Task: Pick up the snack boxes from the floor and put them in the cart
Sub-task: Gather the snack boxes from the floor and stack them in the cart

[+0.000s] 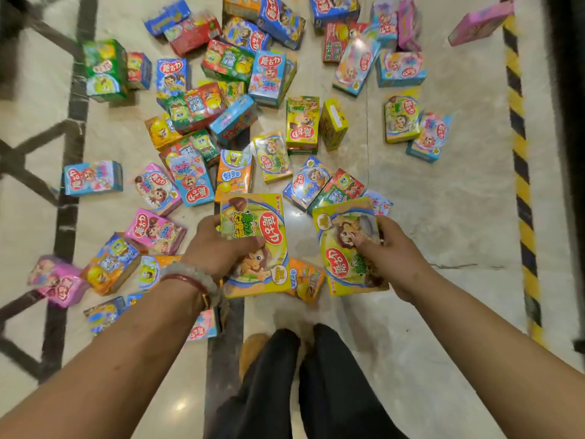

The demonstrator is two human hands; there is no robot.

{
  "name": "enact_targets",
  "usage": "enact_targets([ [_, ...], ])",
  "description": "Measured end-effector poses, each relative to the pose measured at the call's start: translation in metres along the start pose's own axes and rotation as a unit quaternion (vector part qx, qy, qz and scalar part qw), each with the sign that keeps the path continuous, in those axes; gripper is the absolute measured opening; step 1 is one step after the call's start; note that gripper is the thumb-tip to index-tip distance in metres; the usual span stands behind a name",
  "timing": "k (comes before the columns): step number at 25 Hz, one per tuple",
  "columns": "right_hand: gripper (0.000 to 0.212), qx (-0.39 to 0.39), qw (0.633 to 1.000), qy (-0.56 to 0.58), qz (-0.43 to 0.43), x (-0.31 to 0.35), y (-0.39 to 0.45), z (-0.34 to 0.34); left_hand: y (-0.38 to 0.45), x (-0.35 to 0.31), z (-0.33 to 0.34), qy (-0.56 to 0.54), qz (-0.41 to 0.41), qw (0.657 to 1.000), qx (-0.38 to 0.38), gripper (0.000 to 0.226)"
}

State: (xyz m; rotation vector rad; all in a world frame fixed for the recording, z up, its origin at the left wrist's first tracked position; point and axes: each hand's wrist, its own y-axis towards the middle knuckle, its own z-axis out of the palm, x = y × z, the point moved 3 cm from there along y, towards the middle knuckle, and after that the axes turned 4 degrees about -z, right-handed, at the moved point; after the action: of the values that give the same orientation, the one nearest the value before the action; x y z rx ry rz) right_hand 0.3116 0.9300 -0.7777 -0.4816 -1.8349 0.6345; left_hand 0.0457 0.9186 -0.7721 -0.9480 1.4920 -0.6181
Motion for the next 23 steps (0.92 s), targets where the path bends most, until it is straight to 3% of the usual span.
enact_targets([
  [4, 0.018, 0.005, 0.995, 0.096, 0.0, 0.117, -0.101, -0.042, -0.121, -0.074, -0.025, 0.003, 0.039, 0.999, 0.004, 0.104],
  [7, 0.021, 0.005, 0.991, 0.135, -0.013, 0.197, -0.172, -0.071, -0.217, -0.133, -0.043, -0.017, 0.083, 0.996, 0.01, 0.1],
  [10, 0.017, 0.006, 0.987, 0.159, -0.02, 0.252, -0.239, -0.094, -0.301, -0.172, -0.061, -0.054, 0.122, 0.991, 0.02, 0.081],
  [13, 0.031, 0.012, 0.984, 0.171, -0.042, 0.288, -0.302, -0.11, -0.373, -0.193, -0.076, -0.058, 0.153, 0.986, 0.024, 0.09],
  [15, 0.025, 0.023, 0.98, 0.188, -0.062, 0.299, -0.333, -0.116, -0.404, -0.2, -0.08, -0.074, 0.168, 0.982, 0.054, 0.091],
  [17, 0.02, 0.017, 0.979, 0.184, -0.091, 0.308, -0.364, -0.119, -0.43, -0.206, -0.084, -0.084, 0.179, 0.977, 0.079, 0.083],
  [21, 0.033, -0.026, 0.97, 0.185, -0.157, 0.321, -0.413, -0.116, -0.468, -0.222, -0.09, -0.053, 0.211, 0.966, 0.137, 0.066],
  [23, 0.024, -0.054, 0.958, 0.214, -0.181, 0.33, -0.441, -0.112, -0.487, -0.232, -0.095, -0.029, 0.234, 0.956, 0.174, 0.046],
])
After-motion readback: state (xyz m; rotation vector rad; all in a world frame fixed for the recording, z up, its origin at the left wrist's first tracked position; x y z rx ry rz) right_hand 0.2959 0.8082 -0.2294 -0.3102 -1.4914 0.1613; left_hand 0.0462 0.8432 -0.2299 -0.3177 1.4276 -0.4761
